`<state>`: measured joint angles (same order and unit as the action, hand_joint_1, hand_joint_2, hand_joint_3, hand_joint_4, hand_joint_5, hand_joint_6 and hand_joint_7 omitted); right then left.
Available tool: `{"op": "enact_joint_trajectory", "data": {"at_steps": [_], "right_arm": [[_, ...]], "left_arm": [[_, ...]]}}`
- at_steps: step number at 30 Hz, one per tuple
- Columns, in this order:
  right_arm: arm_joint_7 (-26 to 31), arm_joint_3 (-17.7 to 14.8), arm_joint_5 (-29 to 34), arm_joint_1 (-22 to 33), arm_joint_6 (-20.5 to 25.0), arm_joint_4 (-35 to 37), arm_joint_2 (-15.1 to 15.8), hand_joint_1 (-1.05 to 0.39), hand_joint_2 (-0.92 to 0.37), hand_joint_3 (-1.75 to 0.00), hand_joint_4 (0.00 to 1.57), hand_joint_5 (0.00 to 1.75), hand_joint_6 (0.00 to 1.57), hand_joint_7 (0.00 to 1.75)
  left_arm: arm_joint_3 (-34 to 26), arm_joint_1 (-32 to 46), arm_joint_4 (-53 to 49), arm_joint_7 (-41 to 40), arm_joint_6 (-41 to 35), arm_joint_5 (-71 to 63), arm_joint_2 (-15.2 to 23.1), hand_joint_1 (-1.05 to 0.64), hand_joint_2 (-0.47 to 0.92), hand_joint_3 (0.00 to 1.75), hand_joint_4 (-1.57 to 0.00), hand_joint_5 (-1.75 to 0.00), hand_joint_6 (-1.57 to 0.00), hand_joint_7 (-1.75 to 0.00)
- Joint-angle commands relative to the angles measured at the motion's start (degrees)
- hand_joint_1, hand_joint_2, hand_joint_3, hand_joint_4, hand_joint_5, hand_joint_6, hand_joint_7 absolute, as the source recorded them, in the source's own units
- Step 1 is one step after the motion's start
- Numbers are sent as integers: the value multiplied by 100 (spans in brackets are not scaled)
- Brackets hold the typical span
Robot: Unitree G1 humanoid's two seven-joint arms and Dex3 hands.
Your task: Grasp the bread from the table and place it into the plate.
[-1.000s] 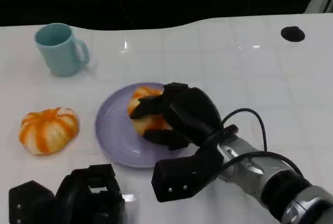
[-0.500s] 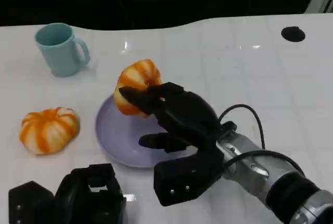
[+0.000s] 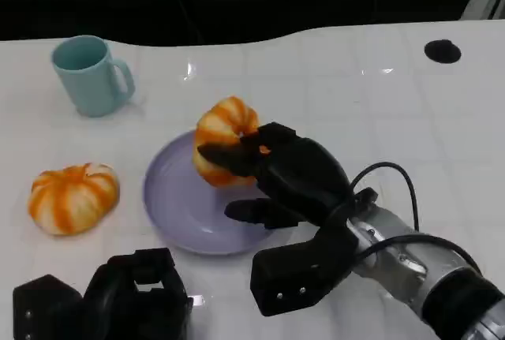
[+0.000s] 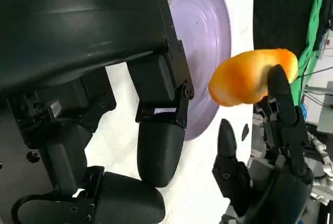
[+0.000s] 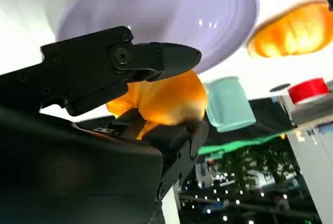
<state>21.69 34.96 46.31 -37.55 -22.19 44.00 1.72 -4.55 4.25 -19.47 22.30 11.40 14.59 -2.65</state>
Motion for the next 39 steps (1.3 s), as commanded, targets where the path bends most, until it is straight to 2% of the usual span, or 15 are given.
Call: {"op": "enact_joint_trajectory", "data": {"at_steps": [1,5,9,16,21,28,30,32,33,34,36,39], "right_arm": [[-59,4,19,-28,130,-108,73,-70,-92,-44,24,58,102,4],[29,34,77,-22,179,-134,71,-70,-92,-42,31,48,97,0],[195,35,69,-10,107,-116,50,-70,-92,-38,36,48,90,0],[249,27,29,22,29,-177,65,-69,-92,-35,38,51,86,0],[499,-78,-42,161,-117,-339,126,-65,-92,-29,52,62,75,0],[446,-479,-471,671,-679,-933,537,-55,-92,-27,64,87,89,9],[335,-623,-769,856,-1001,-1007,614,-51,-92,-23,63,102,92,12],[-1,-772,-1262,1061,-1368,-1070,664,-44,-92,-22,60,126,92,19],[-309,-856,-1628,1183,-1527,-1110,680,-43,-92,-22,59,132,92,21],[-610,-940,-2002,1302,-1686,-1139,685,-40,-92,-23,59,138,90,29],[-1263,-1112,-2788,1598,-1820,-1281,677,-36,-92,-23,62,147,78,64],[-1916,-1335,-3525,2018,-1847,-1552,681,-33,-90,-28,64,152,73,86]], "left_arm": [[-20,0,-27,-30,19,-11,69,-105,19,129,-157,-119,-141,-108],[-23,-6,-30,-25,23,1,62,-105,22,125,-157,-119,-142,-108],[-20,-10,-43,-15,54,-8,66,-105,24,123,-157,-119,-141,-108],[-13,-16,-55,-46,79,-30,57,-105,26,122,-157,-119,-142,-107],[-14,-4,-14,-40,18,8,39,-105,26,121,-157,-119,-142,-107],[-7,-27,-32,-55,32,-3,22,-105,27,120,-157,-120,-142,-107],[-8,-39,-40,-66,22,-4,13,-105,27,119,-157,-120,-142,-107],[-8,-43,-44,-62,25,-6,10,-105,27,118,-157,-120,-142,-107],[-7,-44,-44,-65,27,-13,8,-105,27,118,-157,-120,-142,-107],[-8,-45,-45,-66,28,-16,6,-105,27,118,-157,-120,-142,-107],[-5,-43,-43,-71,39,-31,3,-105,28,117,-157,-120,-143,-107],[5,-31,-12,-97,19,-56,3,-105,29,116,-157,-120,-143,-107]]}}
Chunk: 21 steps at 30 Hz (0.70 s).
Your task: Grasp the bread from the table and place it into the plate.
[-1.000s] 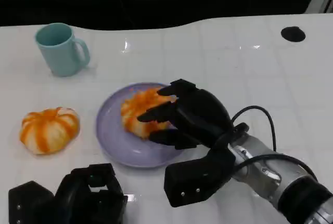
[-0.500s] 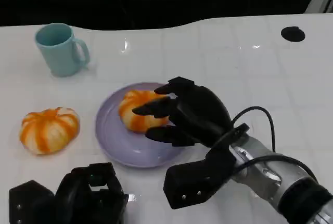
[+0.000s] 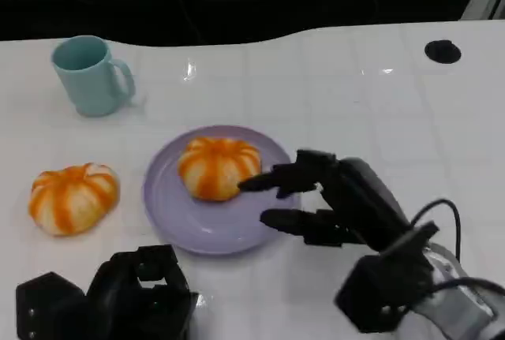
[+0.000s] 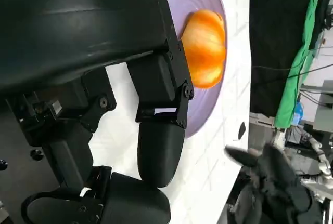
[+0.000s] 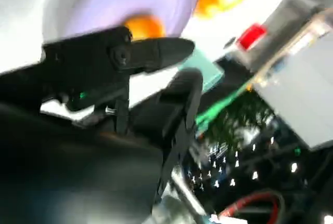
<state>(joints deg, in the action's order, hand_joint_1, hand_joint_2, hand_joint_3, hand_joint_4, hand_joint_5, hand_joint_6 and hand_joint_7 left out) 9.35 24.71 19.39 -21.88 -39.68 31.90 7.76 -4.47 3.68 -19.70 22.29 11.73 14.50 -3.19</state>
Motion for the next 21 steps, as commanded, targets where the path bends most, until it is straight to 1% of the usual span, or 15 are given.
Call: {"op": "enact_joint_trajectory", "data": {"at_steps": [1,2,3,5,6,8,13,15,18,21], "right_arm": [[-857,-384,-1017,610,-93,-459,97,-32,-87,-36,65,155,73,91],[-1018,-457,-1166,771,-89,-577,131,-31,-80,-53,66,166,73,97],[-1160,-526,-1275,903,-95,-659,163,-30,-74,-66,68,170,73,100],[-1425,-652,-1456,1127,-37,-808,204,-29,-70,-80,66,173,75,104],[-1537,-709,-1526,1209,2,-868,206,-29,-69,-83,65,173,76,105],[-1708,-823,-1629,1389,56,-997,225,-30,-70,-83,64,172,77,109],[-2011,-1106,-1919,1738,170,-1199,175,-32,-74,-76,65,168,71,123],[-2052,-1216,-1927,1844,157,-1252,177,-34,-75,-73,65,170,69,127],[-2109,-1356,-1980,1985,174,-1322,152,-35,-75,-75,66,174,69,131],[-2229,-1448,-2128,2260,547,-1613,165,-37,-74,-77,68,175,71,133]], "left_arm": [[-3,33,26,-102,-30,-50,56,-105,29,116,-157,-120,-143,-107],[-2,42,48,-111,-52,-53,55,-105,29,116,-157,-120,-143,-107],[-5,50,66,-107,-67,-42,51,-105,29,116,-157,-120,-143,-107],[-1,70,116,-125,-105,-44,48,-105,30,114,-157,-120,-143,-108],[4,78,138,-135,-119,-51,49,-105,31,112,-157,-120,-143,-108],[17,89,167,-153,-131,-65,55,-105,33,111,-157,-121,-143,-109],[17,89,167,-165,-128,-65,53,-105,33,111,-157,-122,-143,-109],[18,90,180,-175,-150,-62,49,-105,34,111,-157,-122,-142,-109],[16,95,200,-171,-171,-33,44,-105,34,110,-157,-122,-141,-109],[24,109,235,-170,-195,-28,48,-105,35,109,-157,-122,-141,-107]]}}
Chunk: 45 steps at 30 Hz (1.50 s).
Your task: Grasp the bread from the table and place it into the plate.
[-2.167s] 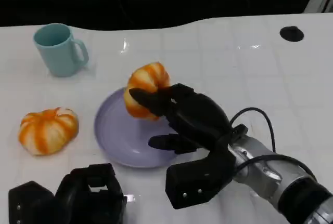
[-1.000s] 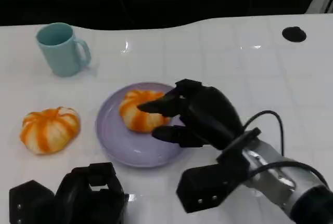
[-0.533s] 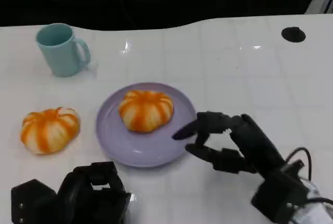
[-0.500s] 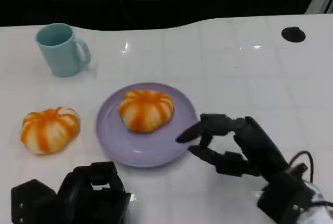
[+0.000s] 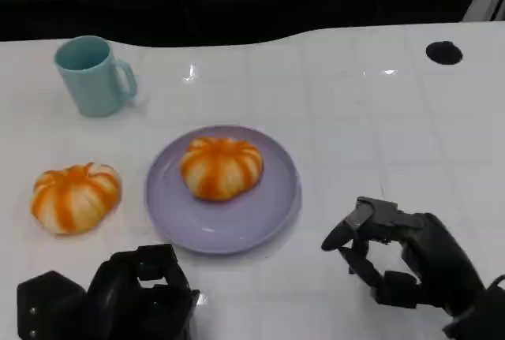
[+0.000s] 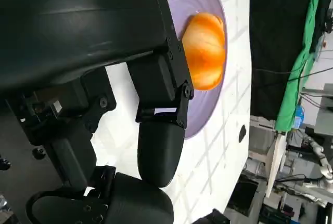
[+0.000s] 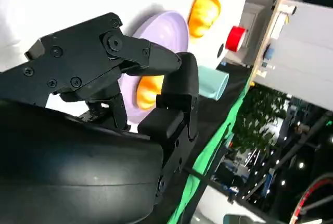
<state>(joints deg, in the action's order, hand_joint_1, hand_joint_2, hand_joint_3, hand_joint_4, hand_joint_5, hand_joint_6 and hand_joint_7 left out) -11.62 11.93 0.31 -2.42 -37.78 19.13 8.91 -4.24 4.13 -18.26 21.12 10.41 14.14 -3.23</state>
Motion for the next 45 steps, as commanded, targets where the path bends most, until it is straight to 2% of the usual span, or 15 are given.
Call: {"op": "enact_joint_trajectory", "data": {"at_steps": [1,4,10,13,17,32,45], "right_arm": [[-169,-196,-260,401,444,-428,55,-37,-74,-77,68,175,71,134],[-250,-289,-353,598,602,-626,29,-35,-74,-77,69,175,71,136],[-324,-397,-661,1166,1548,-1474,-24,-38,-74,-78,73,175,71,142],[-298,-406,-596,1319,1826,-1672,-46,-41,-74,-79,76,175,73,144],[-281,-448,-575,1354,1774,-1550,-161,-46,-74,-77,79,175,77,141],[-187,-616,-497,1367,1506,-1150,-467,-48,-77,-73,81,175,71,162],[-350,-666,-529,1172,835,-458,-592,-48,-77,-72,84,175,72,166]], "left_arm": [[1,69,98,-42,-65,13,54,-105,35,109,-157,-121,-141,-107],[1,66,72,-15,-21,8,64,-105,38,105,-157,-121,-142,-103],[-7,72,95,-16,-39,15,81,-105,39,102,-157,-120,-141,-100],[-21,71,97,-12,-74,45,80,-105,41,100,-157,-121,-143,-97],[-26,84,124,-28,-112,37,97,-105,42,98,-157,-121,-143,-94],[-42,169,232,28,-129,67,140,-105,43,98,-157,-120,-143,-89],[-62,74,-12,19,-6,29,156,-105,45,94,-157,-120,-144,-87]]}}
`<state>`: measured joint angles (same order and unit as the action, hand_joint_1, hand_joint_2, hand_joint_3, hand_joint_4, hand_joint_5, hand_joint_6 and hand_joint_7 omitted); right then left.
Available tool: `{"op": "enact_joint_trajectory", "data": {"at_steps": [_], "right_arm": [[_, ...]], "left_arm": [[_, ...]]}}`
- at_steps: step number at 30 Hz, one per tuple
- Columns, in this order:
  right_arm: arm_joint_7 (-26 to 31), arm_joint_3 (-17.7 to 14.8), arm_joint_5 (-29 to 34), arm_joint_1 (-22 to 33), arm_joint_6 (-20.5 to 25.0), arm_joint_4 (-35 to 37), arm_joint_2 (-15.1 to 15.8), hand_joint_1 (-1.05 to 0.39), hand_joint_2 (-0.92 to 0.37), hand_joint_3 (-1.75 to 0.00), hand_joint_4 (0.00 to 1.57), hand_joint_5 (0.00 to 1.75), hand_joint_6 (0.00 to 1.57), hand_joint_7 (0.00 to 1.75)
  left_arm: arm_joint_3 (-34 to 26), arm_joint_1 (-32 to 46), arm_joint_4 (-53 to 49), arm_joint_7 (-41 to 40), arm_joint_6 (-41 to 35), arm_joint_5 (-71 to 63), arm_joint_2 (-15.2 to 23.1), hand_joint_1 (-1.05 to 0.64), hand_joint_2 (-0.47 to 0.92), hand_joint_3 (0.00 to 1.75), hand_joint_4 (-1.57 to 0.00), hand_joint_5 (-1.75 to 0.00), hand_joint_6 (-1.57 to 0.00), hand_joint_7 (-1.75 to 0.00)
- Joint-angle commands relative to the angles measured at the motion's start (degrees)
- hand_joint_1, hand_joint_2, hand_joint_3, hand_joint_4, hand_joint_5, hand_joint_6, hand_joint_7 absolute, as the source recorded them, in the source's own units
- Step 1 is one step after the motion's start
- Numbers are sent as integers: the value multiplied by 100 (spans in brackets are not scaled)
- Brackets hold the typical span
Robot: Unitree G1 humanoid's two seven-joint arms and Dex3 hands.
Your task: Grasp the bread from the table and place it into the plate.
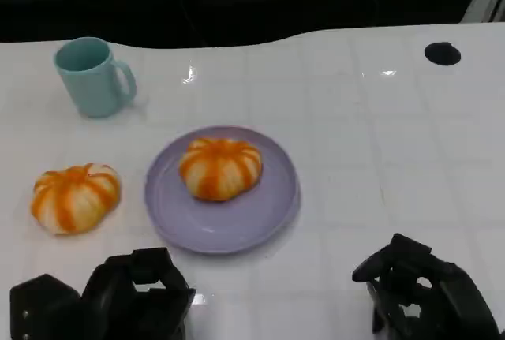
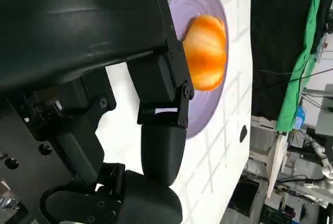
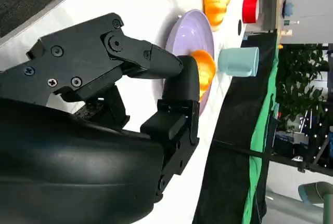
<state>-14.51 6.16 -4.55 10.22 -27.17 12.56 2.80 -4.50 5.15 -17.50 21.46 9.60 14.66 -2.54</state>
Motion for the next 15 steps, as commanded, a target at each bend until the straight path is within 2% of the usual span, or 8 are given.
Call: {"op": "enact_joint_trajectory", "data": {"at_steps": [1,15], "right_arm": [[-70,-101,-41,-115,-277,256,16,-48,-77,-72,84,175,72,166],[-101,-111,50,-159,-326,327,21,-49,-76,-72,84,175,73,165]], "left_arm": [[-37,-41,-113,-22,81,-30,88,-105,45,94,-157,-120,-144,-87],[-68,-94,-255,19,199,29,94,-105,44,94,-157,-121,-142,-87]]}}
